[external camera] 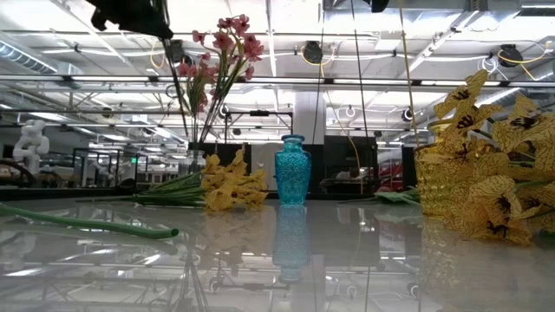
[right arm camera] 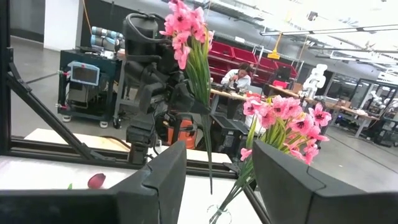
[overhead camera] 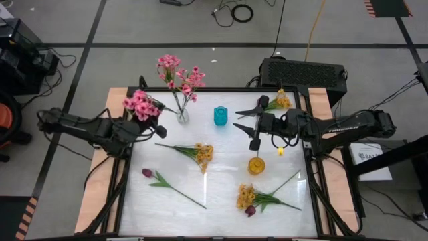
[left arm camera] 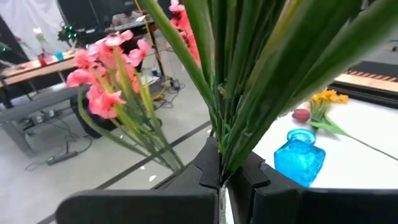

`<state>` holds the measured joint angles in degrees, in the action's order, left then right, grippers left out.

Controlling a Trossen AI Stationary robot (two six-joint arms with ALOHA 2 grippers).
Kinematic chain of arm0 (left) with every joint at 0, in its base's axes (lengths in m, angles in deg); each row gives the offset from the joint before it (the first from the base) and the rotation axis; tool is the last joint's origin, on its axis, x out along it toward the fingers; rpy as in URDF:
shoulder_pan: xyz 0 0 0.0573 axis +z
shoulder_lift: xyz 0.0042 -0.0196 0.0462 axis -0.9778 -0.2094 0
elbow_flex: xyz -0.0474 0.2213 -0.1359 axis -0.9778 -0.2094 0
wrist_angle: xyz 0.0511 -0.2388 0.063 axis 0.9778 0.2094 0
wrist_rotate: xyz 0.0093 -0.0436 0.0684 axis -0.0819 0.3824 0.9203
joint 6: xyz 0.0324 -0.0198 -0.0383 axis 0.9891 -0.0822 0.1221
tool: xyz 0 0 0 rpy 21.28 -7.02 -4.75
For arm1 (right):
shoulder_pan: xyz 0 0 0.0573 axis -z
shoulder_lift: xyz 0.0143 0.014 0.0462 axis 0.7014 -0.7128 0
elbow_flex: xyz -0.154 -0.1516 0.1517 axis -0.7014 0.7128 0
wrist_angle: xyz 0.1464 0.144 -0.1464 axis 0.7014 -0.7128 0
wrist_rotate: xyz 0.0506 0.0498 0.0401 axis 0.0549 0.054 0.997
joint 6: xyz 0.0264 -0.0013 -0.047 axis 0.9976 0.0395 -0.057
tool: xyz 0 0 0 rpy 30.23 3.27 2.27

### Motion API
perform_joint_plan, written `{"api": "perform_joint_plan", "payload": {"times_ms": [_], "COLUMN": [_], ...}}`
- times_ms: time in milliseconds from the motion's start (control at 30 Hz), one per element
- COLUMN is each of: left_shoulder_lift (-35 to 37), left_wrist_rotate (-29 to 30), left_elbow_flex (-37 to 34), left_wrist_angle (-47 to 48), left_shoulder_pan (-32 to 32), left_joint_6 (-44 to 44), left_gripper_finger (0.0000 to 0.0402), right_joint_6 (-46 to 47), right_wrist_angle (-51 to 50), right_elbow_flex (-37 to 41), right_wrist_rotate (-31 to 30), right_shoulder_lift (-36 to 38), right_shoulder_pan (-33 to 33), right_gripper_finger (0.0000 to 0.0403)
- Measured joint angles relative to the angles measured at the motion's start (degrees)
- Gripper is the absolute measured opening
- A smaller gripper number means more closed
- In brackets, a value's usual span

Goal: Sort flowers into vase by color
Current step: Put the pink flowers into the transparent vase

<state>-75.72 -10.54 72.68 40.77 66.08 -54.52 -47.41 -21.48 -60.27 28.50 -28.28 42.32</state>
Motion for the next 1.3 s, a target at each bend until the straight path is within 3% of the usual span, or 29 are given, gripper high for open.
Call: {"api": "perform_joint_plan", "payload": {"times_ms": [200,667,1300], "left_shoulder_lift": [-0.3,-0.6,-5.0], "left_wrist_rotate": [-6.3,-9.1,-9.4], "left_elbow_flex": [-2.2,-5.4,-5.3], "left_wrist_angle": [-6.7,-9.2,-9.0], "left_shoulder_pan": [4.5,9.6,10.8], "left_joint_6": [4.1,4.5,5.7], "left_gripper_finger": [0.0011,0.0011,0.0029], "right_joint_6": [0.0,0.0,0.0], "right_wrist_angle": [0.0,0.0,-0.1], "right_elbow_flex": [0.0,0.0,0.0], "right_wrist_rotate": [0.0,0.0,0.0], "right_shoulder_lift": [0.0,0.0,0.0], "right_shoulder_pan": [0.0,0.0,0.0], "right_gripper_finger": [0.0175,0.0175,0.0175]}}
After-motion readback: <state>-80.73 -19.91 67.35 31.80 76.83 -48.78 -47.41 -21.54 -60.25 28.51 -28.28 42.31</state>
